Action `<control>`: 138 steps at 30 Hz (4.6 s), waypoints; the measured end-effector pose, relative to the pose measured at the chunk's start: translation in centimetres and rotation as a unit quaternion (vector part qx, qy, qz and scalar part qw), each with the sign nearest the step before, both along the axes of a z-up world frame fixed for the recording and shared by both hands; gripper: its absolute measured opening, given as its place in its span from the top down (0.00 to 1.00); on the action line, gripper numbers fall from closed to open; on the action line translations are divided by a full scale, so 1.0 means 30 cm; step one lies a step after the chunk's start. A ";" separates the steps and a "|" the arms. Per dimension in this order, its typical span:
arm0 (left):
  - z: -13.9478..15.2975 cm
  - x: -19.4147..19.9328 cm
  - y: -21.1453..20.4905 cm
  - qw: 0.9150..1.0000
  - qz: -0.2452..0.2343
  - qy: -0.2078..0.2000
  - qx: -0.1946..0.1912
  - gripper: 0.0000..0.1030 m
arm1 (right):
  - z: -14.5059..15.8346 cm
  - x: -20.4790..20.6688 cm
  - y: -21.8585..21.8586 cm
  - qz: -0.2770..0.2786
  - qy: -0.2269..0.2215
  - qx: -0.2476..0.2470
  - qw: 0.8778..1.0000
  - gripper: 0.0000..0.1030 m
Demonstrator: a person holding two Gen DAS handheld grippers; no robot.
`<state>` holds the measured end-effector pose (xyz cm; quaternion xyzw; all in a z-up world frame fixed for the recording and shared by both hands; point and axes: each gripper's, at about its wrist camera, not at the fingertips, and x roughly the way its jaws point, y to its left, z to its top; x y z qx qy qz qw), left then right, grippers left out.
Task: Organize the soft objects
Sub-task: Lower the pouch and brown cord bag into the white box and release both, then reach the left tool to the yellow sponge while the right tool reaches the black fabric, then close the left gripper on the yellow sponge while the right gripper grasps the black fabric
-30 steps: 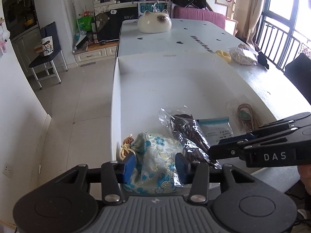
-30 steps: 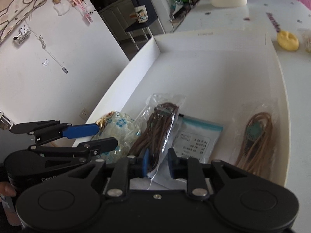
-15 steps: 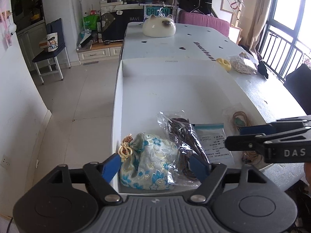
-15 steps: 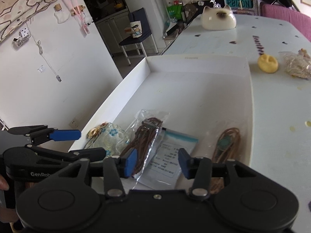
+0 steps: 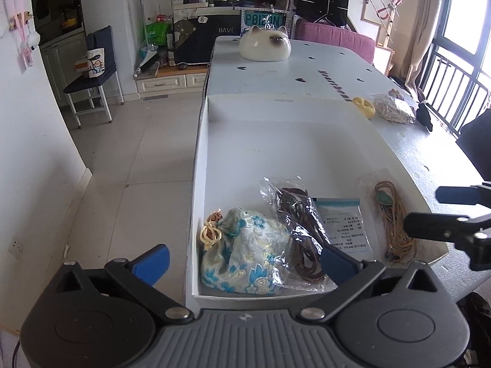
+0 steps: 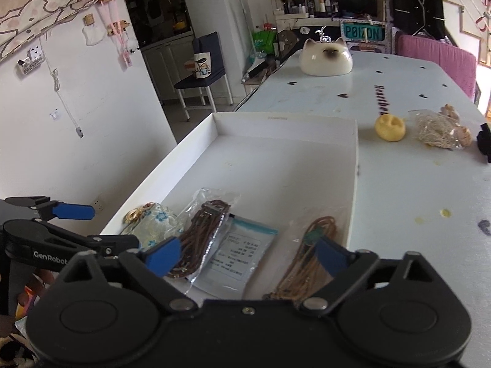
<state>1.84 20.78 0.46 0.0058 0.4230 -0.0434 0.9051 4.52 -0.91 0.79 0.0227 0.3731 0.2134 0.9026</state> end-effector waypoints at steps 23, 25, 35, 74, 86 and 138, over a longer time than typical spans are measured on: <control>0.080 -0.026 -0.062 1.000 0.012 -0.015 0.004 0.00 | 0.034 -0.039 -0.105 -0.021 -0.032 -0.025 0.999 0.00; 0.092 -0.017 -0.080 1.000 0.011 -0.019 0.003 0.00 | 0.043 -0.034 -0.130 -0.025 -0.037 -0.024 0.999 0.00; 0.147 0.060 -0.229 0.999 -0.018 -0.040 -0.009 0.00 | 0.091 0.008 -0.298 -0.069 -0.066 -0.025 0.995 0.00; 0.041 0.617 -0.906 0.992 -0.072 -0.086 -0.050 0.07 | -0.022 0.343 -1.044 -0.204 -0.092 -0.025 0.974 0.00; -0.085 0.803 -0.924 0.992 -0.074 -0.103 -0.011 0.24 | -0.065 0.579 -1.011 -0.168 -0.109 -0.011 0.980 0.00; -0.204 0.984 -0.954 0.994 -0.080 -0.077 0.011 0.66 | -0.276 0.980 -1.144 -0.239 0.010 0.079 0.968 0.77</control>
